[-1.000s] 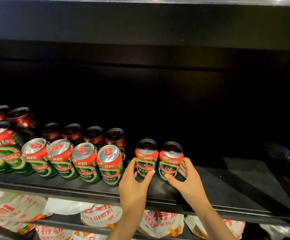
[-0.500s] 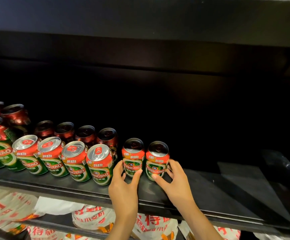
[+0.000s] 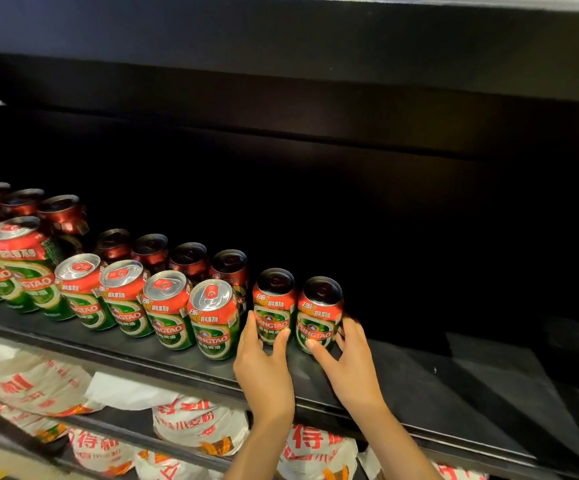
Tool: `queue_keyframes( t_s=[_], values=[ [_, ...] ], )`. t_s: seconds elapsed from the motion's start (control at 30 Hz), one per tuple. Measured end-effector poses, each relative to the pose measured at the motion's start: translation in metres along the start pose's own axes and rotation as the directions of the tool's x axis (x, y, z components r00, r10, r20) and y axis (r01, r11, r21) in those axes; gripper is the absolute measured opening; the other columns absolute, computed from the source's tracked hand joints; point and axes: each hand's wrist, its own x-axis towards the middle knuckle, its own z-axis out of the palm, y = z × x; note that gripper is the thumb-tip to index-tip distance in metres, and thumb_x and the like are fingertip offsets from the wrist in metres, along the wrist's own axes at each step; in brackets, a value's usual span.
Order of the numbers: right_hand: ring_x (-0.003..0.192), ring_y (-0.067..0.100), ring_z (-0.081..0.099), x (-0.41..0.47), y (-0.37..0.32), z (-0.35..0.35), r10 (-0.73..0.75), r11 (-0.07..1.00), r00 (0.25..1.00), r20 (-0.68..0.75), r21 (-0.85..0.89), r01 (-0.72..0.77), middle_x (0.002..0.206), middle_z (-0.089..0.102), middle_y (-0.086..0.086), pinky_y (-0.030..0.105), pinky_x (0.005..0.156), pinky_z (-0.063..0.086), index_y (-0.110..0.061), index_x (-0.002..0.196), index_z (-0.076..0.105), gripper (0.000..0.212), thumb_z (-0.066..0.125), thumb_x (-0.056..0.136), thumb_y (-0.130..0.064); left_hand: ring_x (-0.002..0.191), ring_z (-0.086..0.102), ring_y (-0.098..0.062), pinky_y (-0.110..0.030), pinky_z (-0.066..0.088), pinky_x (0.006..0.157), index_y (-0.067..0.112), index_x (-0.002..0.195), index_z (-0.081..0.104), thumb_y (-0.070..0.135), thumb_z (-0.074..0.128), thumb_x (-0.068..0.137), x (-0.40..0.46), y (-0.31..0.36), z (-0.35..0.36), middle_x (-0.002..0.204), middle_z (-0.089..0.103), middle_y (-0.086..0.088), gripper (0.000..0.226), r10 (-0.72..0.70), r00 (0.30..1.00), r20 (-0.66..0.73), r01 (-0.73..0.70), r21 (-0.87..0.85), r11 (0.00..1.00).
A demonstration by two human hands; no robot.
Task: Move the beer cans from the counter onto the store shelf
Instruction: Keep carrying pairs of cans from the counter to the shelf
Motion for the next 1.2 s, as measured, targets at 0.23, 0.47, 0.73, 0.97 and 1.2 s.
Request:
queue_keyframes(
  t_s=[0.23, 0.47, 0.73, 0.97, 1.2],
  values=[
    [0.107, 0.001, 0.049, 0.004, 0.000, 0.004, 0.020, 1.000, 1.000, -0.005, -0.017, -0.020, 0.118, 0.046, -0.009, 0.022, 0.095, 0.044, -0.033, 0.117, 0.042, 0.046, 0.071, 0.083, -0.025, 0.125, 0.047, -0.016, -0.040, 0.046, 0.100, 0.016, 0.138, 0.044, 0.023, 0.064, 0.087, 0.001, 0.004, 0.007, 0.136, 0.051, -0.001, 0.056, 0.028, 0.999, -0.031, -0.026, 0.066, 0.997],
    [0.110, 0.002, 0.047, 0.007, 0.001, 0.005, 0.033, 0.999, 0.999, -0.012, -0.024, -0.033, 0.121, 0.046, -0.011, 0.015, 0.092, 0.037, -0.025, 0.126, 0.044, 0.051, 0.070, 0.083, -0.025, 0.130, 0.042, -0.018, -0.044, 0.043, 0.103, 0.015, 0.142, 0.038, 0.024, 0.061, 0.089, 0.002, 0.009, 0.012, 0.142, 0.043, -0.003, 0.059, 0.027, 0.999, -0.036, -0.023, 0.098, 0.995],
    [0.110, -0.001, 0.052, 0.007, 0.003, 0.005, 0.039, 0.999, 0.999, -0.027, 0.021, -0.038, 0.121, 0.049, -0.016, 0.016, 0.090, 0.041, -0.030, 0.128, 0.040, 0.057, 0.072, 0.081, -0.025, 0.127, 0.044, -0.016, -0.039, 0.040, 0.106, 0.018, 0.139, 0.042, 0.017, 0.063, 0.088, -0.009, 0.005, 0.004, 0.139, 0.045, 0.001, 0.055, -0.034, 0.999, -0.017, 0.034, 0.006, 0.999],
    [0.114, 0.003, 0.050, 0.013, 0.008, 0.008, 0.049, 0.999, 0.998, -0.039, -0.004, -0.049, 0.127, 0.051, -0.007, 0.020, 0.095, 0.043, -0.028, 0.128, 0.040, 0.058, 0.073, 0.080, -0.022, 0.110, 0.049, -0.008, -0.027, 0.043, 0.095, 0.015, 0.126, 0.051, 0.013, 0.066, 0.085, -0.003, 0.017, 0.015, 0.126, 0.054, -0.003, 0.043, -0.130, 0.985, -0.113, 0.120, -0.092, 0.989],
    [0.120, 0.014, 0.052, 0.016, 0.013, 0.011, 0.076, 0.995, 0.997, -0.027, -0.066, -0.078, 0.129, 0.053, 0.001, 0.028, 0.098, 0.045, -0.021, 0.128, 0.042, 0.056, 0.072, 0.081, -0.026, 0.112, 0.046, -0.005, -0.034, 0.044, 0.100, 0.015, 0.126, 0.050, 0.014, 0.062, 0.088, -0.002, 0.015, 0.022, 0.127, 0.052, 0.002, 0.041, -0.108, 0.980, -0.166, 0.103, -0.039, 0.994]
  ],
)
